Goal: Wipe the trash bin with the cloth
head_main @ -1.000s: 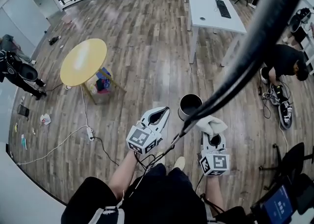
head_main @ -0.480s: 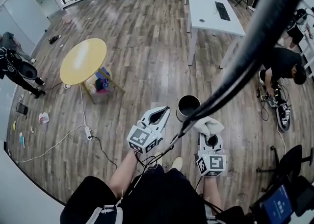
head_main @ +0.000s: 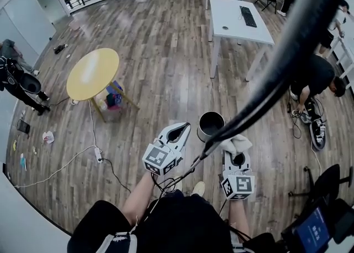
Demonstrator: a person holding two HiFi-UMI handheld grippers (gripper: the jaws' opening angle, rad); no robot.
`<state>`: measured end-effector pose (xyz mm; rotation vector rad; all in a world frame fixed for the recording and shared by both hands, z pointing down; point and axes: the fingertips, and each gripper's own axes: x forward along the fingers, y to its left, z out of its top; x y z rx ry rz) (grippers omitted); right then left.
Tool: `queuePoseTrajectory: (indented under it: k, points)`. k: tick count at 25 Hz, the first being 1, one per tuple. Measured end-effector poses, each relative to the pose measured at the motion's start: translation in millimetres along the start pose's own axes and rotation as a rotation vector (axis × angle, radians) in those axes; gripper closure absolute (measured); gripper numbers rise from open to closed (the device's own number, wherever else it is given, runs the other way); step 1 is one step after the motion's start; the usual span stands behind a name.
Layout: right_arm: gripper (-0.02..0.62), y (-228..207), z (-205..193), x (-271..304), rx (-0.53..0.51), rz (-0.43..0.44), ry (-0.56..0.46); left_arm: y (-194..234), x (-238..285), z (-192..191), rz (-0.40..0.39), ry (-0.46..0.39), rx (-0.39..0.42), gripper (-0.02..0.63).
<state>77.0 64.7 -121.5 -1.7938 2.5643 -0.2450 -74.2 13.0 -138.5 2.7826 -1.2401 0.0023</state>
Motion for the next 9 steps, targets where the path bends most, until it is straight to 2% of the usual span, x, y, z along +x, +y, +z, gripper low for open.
queuePoseTrajectory:
  k: [9]
  points:
    - [0.503,-1.3,-0.7,1.2,0.002,-0.003,-0.004,0.5,1.0,1.1,-0.002,-0.003,0.004,0.609]
